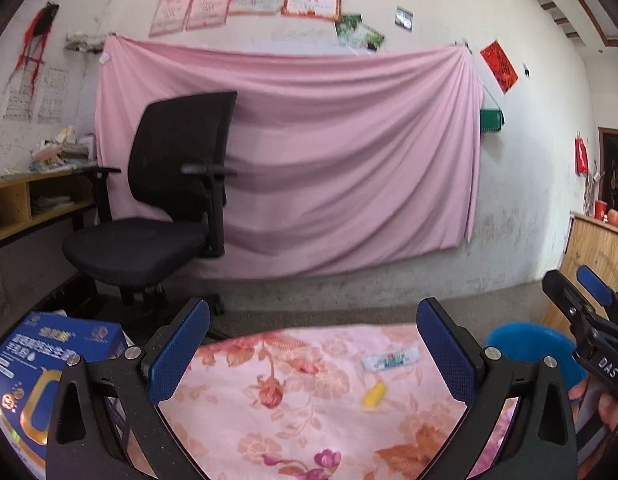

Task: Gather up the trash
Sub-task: 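Move both tools away from the bucket toward the bed, then grasp the yellow cylinder with the left tool while the right tool grasps the white medicine packet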

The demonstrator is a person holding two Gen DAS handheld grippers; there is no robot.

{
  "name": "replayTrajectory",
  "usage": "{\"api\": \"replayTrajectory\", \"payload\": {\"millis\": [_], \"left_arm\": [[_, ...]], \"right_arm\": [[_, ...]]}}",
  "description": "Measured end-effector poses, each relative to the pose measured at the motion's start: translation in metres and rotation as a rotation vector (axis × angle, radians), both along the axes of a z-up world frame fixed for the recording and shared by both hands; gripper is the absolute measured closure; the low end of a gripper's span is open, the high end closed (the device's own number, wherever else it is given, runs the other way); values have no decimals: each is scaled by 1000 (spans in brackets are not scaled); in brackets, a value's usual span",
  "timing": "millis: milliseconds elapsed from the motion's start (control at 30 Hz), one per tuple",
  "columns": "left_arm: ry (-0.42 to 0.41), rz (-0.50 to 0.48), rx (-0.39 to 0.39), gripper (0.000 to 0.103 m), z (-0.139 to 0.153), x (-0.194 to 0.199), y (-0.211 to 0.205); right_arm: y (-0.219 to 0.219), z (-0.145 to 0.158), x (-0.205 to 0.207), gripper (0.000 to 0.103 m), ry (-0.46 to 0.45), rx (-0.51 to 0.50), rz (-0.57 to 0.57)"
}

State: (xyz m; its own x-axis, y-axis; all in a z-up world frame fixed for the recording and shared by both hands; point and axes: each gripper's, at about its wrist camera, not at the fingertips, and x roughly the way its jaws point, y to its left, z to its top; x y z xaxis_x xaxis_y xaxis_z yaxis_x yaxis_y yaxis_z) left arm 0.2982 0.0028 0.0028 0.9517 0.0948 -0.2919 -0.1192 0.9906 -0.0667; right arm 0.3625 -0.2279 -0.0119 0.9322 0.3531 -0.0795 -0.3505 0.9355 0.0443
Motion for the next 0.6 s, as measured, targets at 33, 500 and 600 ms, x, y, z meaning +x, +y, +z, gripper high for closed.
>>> {"api": "replayTrajectory", "payload": {"millis": [33, 500, 600], "left_arm": [[35, -11, -7, 2, -5, 5, 2], [433, -195, 29, 13, -58, 82, -20], [521, -210, 42, 37, -71, 96, -31]], "right_arm": [[3, -3, 6, 0, 29, -12, 9], [16, -47, 78, 0, 444, -69, 121], [17, -53, 85, 0, 488, -69, 125]]}}
